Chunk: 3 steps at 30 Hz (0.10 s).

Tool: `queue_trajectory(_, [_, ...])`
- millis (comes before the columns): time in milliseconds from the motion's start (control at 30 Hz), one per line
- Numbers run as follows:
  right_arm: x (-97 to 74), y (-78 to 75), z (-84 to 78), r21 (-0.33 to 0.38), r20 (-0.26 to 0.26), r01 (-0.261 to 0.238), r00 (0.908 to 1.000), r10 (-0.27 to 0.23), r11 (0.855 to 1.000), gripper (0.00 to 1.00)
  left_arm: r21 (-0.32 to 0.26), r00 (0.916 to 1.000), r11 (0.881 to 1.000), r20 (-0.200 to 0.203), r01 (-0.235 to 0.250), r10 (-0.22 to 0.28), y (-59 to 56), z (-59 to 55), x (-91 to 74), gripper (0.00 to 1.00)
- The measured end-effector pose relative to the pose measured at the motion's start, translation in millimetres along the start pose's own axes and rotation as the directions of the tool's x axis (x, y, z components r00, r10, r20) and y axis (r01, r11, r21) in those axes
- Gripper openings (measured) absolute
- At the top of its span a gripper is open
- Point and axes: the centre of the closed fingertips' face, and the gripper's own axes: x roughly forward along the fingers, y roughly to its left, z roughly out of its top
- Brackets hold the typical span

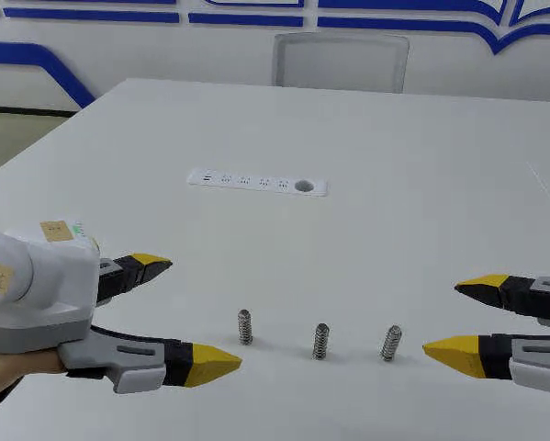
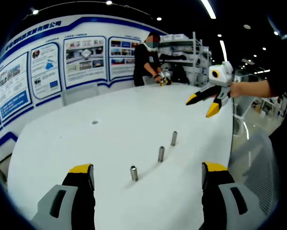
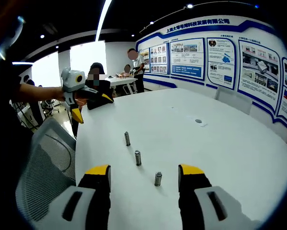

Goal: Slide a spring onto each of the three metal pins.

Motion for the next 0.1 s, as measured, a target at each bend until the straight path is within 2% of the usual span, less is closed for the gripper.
queue_trajectory(100, [-1.7, 1.1, -0.9, -0.015, -0.002, -0.002, 1.0000, 0.002, 1.000, 0.60, -0.001, 1.0000, 1.000, 0.002, -0.002, 0.002, 0.4, 0.6, -1.6, 0.95])
